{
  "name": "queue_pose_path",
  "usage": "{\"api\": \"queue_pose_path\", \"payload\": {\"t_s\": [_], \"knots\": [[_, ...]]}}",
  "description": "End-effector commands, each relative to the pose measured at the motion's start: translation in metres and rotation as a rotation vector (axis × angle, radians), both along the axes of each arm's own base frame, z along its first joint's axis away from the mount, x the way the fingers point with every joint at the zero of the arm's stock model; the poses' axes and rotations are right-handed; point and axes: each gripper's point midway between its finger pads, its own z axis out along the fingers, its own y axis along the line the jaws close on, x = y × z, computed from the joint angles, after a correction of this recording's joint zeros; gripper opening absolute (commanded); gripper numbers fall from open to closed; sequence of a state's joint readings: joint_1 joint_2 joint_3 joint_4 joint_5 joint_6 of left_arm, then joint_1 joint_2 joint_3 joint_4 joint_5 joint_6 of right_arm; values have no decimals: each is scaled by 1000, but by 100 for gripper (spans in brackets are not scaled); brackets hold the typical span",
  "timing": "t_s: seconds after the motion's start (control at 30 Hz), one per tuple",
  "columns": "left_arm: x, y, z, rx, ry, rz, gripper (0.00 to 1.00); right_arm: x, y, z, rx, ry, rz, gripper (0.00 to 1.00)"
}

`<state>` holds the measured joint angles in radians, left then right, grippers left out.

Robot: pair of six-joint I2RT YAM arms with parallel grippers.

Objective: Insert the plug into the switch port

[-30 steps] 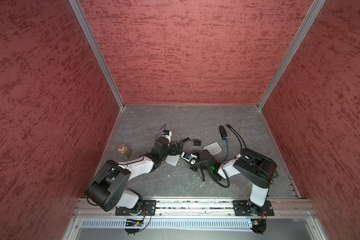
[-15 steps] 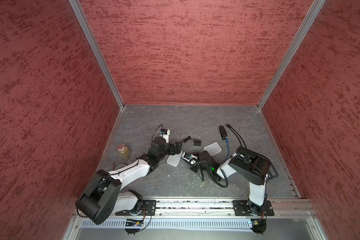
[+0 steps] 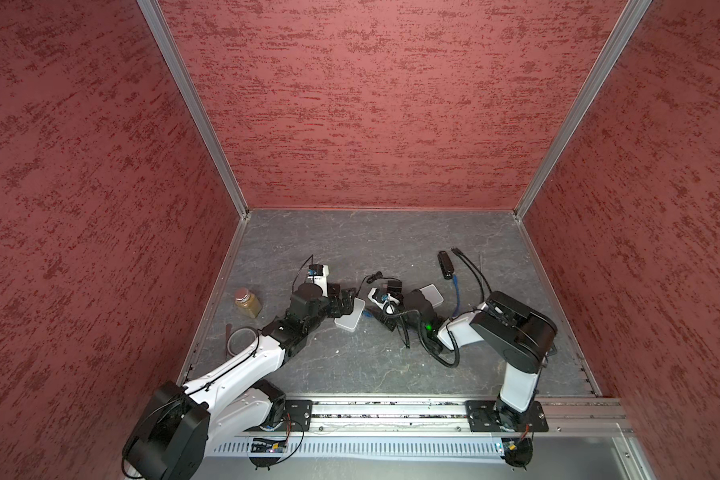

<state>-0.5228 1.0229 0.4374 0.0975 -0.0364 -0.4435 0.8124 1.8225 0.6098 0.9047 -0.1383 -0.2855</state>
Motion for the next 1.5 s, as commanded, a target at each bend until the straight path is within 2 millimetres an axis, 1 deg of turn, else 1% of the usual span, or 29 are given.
{"api": "queue_pose_path", "payload": {"t_s": [0.0, 0.07, 0.1, 0.2, 0.27, 0.33, 0.47, 0.57, 0.6, 0.63, 0.73, 0.9, 1.07, 1.17, 1.23, 1.3, 1.47], "knots": [[-5, 4, 0, -15, 32, 48, 100, -3, 4, 29, 71, 22, 23, 53], [-8, 2, 6, 1, 12, 55, 100, 3, 0, 38, 99, 61, -40, 53], [-10, 2, 8, 21, 0, 57, 100, 11, -6, 42, 114, 90, -106, 53], [-16, 6, 13, 71, -35, 79, 100, 29, -22, 46, 95, 171, -265, 51], [-20, 9, 12, 88, -40, 92, 100, 34, -31, 49, 62, 193, -330, 50], [-23, 9, 11, 93, -52, 87, 100, 38, -43, 55, 56, 205, -401, 49], [-30, 0, 13, 122, -121, 51, 100, 47, -73, 69, 62, 270, -568, 48], [-34, -14, 20, 151, -172, 3, 100, 49, -93, 74, 59, 322, -642, 47], [-36, -19, 21, 165, -187, -17, 100, 48, -97, 70, 48, 338, -651, 47], [-37, -25, 23, 170, -201, -34, 100, 47, -101, 79, 65, 333, -654, 47], [-39, -39, 23, 180, -223, -76, 100, 45, -115, 84, 49, 356, -687, 47], [-47, -73, 9, 275, -212, -223, 100, 35, -147, 92, 16, 382, -763, 47], [-56, -108, -11, 377, -189, -366, 99, 21, -171, 89, -19, 430, -782, 48], [-63, -129, -19, 377, -181, -449, 98, 12, -176, 82, -36, 459, -759, 47], [-67, -139, -25, 353, -176, -492, 96, 9, -172, 82, -50, 468, -709, 45], [-71, -148, -31, 329, -166, -530, 94, 11, -173, 87, -57, 447, -703, 44], [-85, -173, -48, 308, -102, -647, 86, 20, -170, 111, -30, 380, -676, 42]]}}
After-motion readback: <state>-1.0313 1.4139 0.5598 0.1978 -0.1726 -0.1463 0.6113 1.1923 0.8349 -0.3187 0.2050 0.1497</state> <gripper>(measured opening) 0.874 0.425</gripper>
